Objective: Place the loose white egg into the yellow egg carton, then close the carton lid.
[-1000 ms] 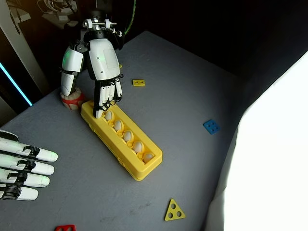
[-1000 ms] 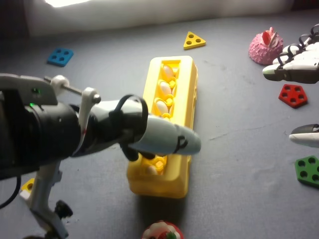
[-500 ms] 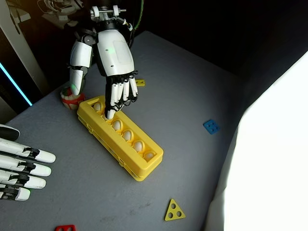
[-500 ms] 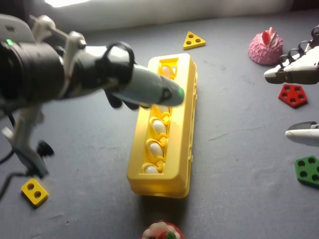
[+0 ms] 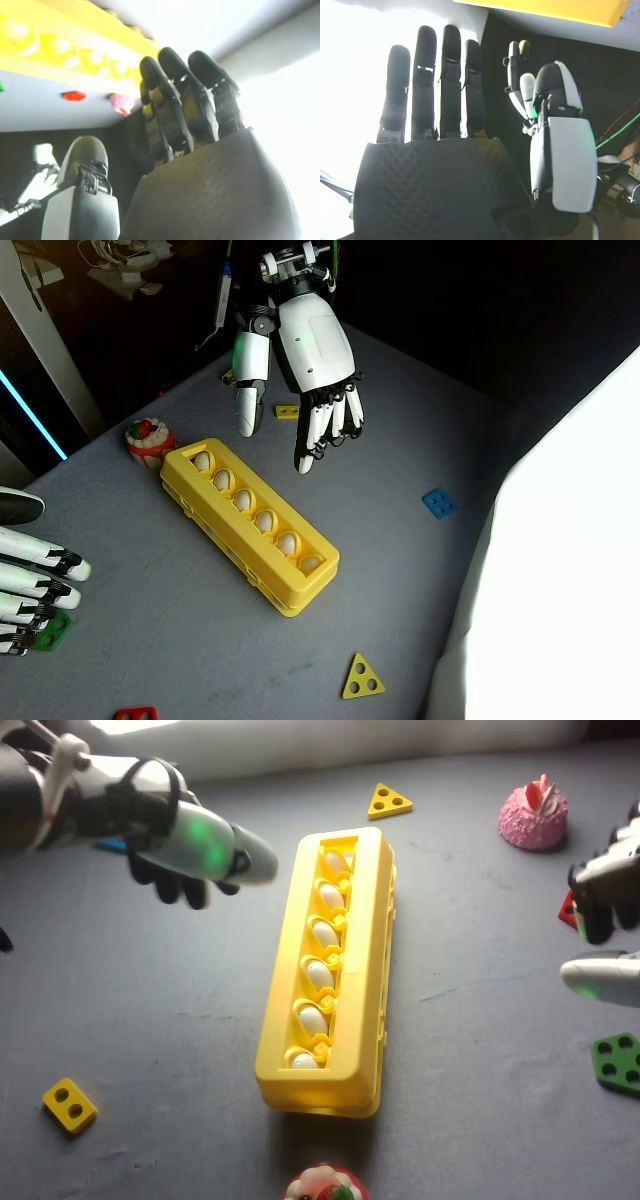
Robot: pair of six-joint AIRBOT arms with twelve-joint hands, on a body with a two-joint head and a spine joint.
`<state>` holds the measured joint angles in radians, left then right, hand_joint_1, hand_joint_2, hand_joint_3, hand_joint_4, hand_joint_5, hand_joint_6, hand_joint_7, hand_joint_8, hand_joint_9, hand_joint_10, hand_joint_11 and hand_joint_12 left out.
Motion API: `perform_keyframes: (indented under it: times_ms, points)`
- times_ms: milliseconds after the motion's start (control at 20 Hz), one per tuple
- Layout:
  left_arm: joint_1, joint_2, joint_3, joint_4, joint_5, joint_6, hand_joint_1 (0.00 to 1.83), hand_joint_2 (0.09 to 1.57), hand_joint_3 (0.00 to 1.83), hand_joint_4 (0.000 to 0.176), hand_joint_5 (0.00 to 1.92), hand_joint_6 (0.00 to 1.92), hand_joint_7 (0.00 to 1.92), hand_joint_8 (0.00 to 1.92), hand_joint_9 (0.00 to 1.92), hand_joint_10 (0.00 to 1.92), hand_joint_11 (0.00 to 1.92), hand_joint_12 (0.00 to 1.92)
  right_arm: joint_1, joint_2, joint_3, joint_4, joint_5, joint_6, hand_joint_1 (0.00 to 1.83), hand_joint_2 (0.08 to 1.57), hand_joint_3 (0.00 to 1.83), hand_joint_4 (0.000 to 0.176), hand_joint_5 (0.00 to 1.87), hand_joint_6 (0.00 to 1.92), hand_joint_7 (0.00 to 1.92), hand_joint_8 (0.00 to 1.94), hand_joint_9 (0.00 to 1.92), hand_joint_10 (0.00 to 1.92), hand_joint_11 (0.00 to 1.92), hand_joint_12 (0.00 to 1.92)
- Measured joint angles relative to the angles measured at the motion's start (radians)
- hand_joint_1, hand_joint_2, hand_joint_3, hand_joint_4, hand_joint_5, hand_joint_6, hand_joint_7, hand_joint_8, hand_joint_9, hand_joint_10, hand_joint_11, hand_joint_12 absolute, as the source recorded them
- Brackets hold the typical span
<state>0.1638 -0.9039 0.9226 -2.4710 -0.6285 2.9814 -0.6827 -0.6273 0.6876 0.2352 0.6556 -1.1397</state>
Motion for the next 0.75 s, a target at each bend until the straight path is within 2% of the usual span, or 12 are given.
perform_keyframes:
  times_ms: [50, 100, 150, 200, 250, 300, 450, 550, 600, 650, 700, 750]
  points:
    - [-0.020, 0.008, 0.000, 0.034, 0.003, 0.001, 0.05, 1.28, 0.00, 0.000, 0.94, 0.81, 0.99, 1.25, 0.84, 1.59, 0.51, 1.90, 0.000, 0.000, 0.000, 0.000, 0.001, 0.000, 0.10, 1.21, 0.01, 0.000, 1.04, 1.16, 1.17, 1.50, 1.10, 1.91, 0.96, 1.92]
    - [-0.037, 0.011, 0.000, 0.066, 0.004, 0.001, 0.03, 1.28, 0.00, 0.000, 0.92, 1.02, 1.02, 1.33, 0.87, 1.66, 0.56, 1.92, 0.000, 0.000, 0.000, -0.001, 0.003, 0.000, 0.09, 1.21, 0.01, 0.000, 1.10, 1.26, 1.22, 1.54, 1.17, 1.92, 1.09, 1.92]
    - [-0.055, 0.011, -0.002, 0.122, 0.006, 0.008, 0.01, 1.28, 0.00, 0.000, 1.00, 1.34, 1.12, 1.49, 0.98, 1.81, 0.68, 1.92, 0.000, 0.000, 0.000, 0.000, 0.003, -0.001, 0.06, 1.22, 0.01, 0.000, 1.17, 1.42, 1.26, 1.65, 1.23, 1.92, 1.22, 1.92]
    - [-0.069, 0.011, -0.002, 0.165, 0.010, 0.016, 0.00, 1.28, 0.00, 0.000, 1.05, 1.56, 1.18, 1.58, 1.07, 1.86, 0.82, 1.92, 0.000, 0.000, 0.000, 0.000, 0.004, -0.001, 0.07, 1.22, 0.00, 0.091, 1.27, 1.53, 1.33, 1.76, 1.32, 1.92, 1.34, 1.92]
    - [-0.079, 0.011, -0.003, 0.182, 0.017, 0.016, 0.00, 1.29, 0.00, 0.000, 1.08, 1.66, 1.21, 1.61, 1.12, 1.88, 0.90, 1.92, 0.000, 0.000, 0.000, 0.000, 0.005, -0.001, 0.07, 1.23, 0.00, 0.159, 1.32, 1.57, 1.38, 1.81, 1.38, 1.92, 1.40, 1.92]
    - [-0.084, 0.011, -0.004, 0.191, 0.026, 0.016, 0.00, 1.30, 0.00, 0.000, 1.10, 1.76, 1.24, 1.64, 1.18, 1.88, 1.00, 1.92, 0.000, 0.000, 0.000, 0.000, 0.005, -0.001, 0.02, 1.24, 0.01, 0.173, 1.35, 1.66, 1.41, 1.91, 1.45, 1.92, 1.49, 1.92]
    - [-0.086, 0.011, -0.015, 0.190, 0.017, 0.016, 0.00, 1.32, 0.00, 0.000, 1.21, 1.92, 1.34, 1.88, 1.36, 1.92, 1.26, 1.92, 0.000, 0.000, 0.000, 0.000, 0.006, -0.001, 0.00, 1.25, 0.01, 0.176, 1.41, 1.84, 1.56, 1.94, 1.60, 1.92, 1.65, 1.92]
    - [-0.086, 0.011, -0.021, 0.183, -0.004, 0.017, 0.00, 1.33, 0.00, 0.044, 1.25, 1.92, 1.36, 1.92, 1.40, 1.92, 1.31, 1.92, 0.000, 0.000, 0.000, 0.000, 0.006, -0.001, 0.00, 1.25, 0.01, 0.176, 1.43, 1.91, 1.60, 1.94, 1.64, 1.92, 1.69, 1.92]
    - [-0.086, 0.011, -0.024, 0.182, -0.011, 0.017, 0.00, 1.33, 0.00, 0.049, 1.25, 1.92, 1.37, 1.92, 1.40, 1.92, 1.32, 1.92, 0.000, 0.000, 0.000, 0.000, 0.006, -0.001, 0.00, 1.26, 0.01, 0.176, 1.43, 1.91, 1.60, 1.94, 1.64, 1.92, 1.69, 1.92]
    - [-0.086, 0.011, -0.026, 0.182, -0.012, 0.017, 0.00, 1.33, 0.00, 0.111, 1.28, 1.92, 1.38, 1.92, 1.42, 1.92, 1.34, 1.92, 0.000, 0.000, 0.000, 0.000, 0.006, -0.001, 0.00, 1.26, 0.01, 0.176, 1.43, 1.91, 1.60, 1.94, 1.64, 1.92, 1.69, 1.92]
    - [-0.086, 0.011, -0.027, 0.182, -0.012, 0.017, 0.00, 1.34, 0.00, 0.163, 1.28, 1.92, 1.40, 1.92, 1.44, 1.92, 1.36, 1.92, 0.000, 0.000, 0.000, 0.000, 0.006, -0.001, 0.00, 1.27, 0.01, 0.176, 1.39, 1.83, 1.56, 1.94, 1.60, 1.92, 1.65, 1.92]
    - [-0.086, 0.011, -0.027, 0.182, -0.012, 0.017, 0.00, 1.34, 0.00, 0.173, 1.27, 1.92, 1.40, 1.92, 1.44, 1.92, 1.36, 1.92, 0.000, 0.000, 0.000, 0.000, 0.006, -0.001, 0.00, 1.28, 0.01, 0.176, 1.39, 1.89, 1.56, 1.94, 1.60, 1.92, 1.64, 1.92]
